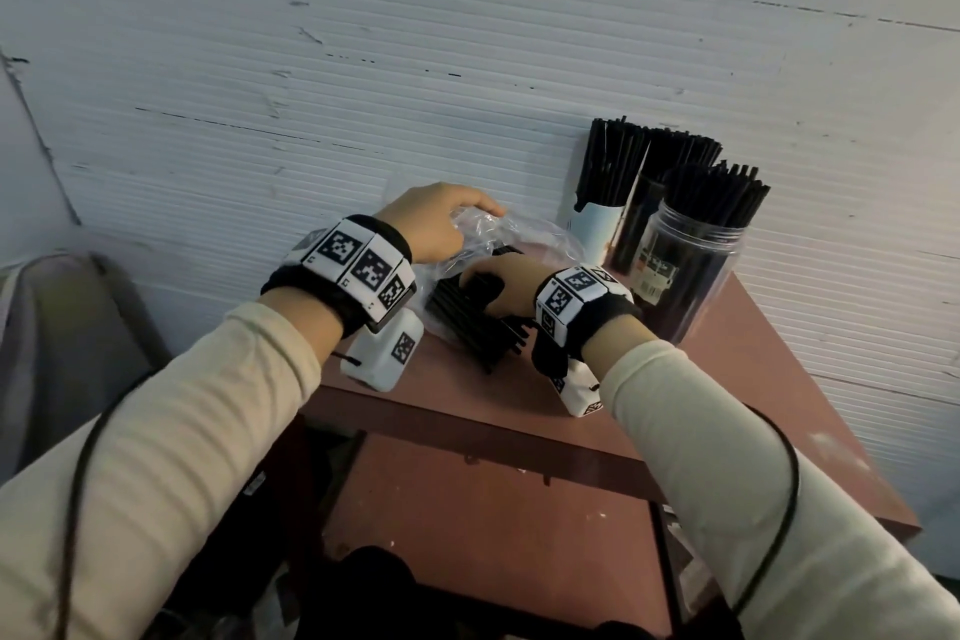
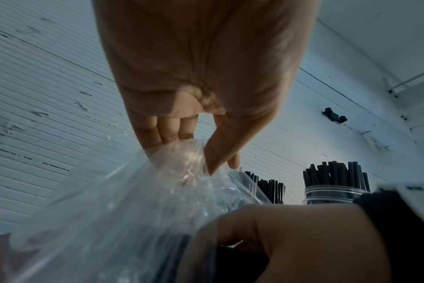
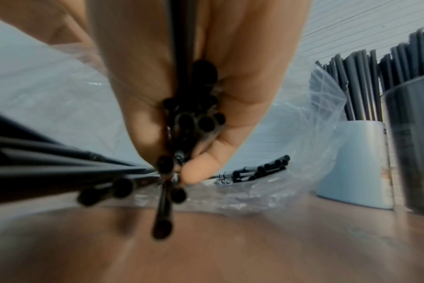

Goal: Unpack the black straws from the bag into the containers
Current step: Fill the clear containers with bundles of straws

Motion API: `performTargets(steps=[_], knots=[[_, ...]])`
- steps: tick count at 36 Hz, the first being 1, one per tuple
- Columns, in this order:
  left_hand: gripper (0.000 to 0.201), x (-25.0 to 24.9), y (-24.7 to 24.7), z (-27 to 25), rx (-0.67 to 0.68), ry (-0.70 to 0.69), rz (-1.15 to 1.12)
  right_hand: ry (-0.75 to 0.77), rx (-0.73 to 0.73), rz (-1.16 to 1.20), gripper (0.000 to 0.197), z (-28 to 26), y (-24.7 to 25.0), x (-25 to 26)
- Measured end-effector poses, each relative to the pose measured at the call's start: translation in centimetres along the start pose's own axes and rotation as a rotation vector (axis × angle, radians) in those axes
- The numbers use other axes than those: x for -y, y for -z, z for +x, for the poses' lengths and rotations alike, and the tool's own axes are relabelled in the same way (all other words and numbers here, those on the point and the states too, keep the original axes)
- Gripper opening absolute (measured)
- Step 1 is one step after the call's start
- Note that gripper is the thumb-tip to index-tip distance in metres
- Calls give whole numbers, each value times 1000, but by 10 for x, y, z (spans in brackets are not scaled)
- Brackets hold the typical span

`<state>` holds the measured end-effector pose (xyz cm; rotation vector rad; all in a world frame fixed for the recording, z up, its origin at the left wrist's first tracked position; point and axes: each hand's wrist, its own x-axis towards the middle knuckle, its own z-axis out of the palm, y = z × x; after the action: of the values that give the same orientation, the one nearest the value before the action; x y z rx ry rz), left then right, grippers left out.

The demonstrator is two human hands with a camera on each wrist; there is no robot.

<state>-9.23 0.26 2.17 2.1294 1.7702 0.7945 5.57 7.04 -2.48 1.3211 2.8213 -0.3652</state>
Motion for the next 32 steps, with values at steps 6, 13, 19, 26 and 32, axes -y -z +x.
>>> performTargets(steps=[6, 13, 19, 26, 32], knots=[[56, 1, 3, -2, -4, 5, 44, 13, -28, 4, 41, 2, -1, -1], [58, 1, 4, 0, -44, -25, -12, -8, -126, 13, 35, 2, -2, -3], [56, 7, 2, 0, -29, -21, -38, 0, -169, 62, 38, -8, 4, -6], [54, 15, -8, -6, 31, -38, 59, -42, -79, 102, 40, -42, 19, -12], [64, -7, -19, -13, -164, -251, 107, -53, -37, 49, 36, -93, 42, -19]])
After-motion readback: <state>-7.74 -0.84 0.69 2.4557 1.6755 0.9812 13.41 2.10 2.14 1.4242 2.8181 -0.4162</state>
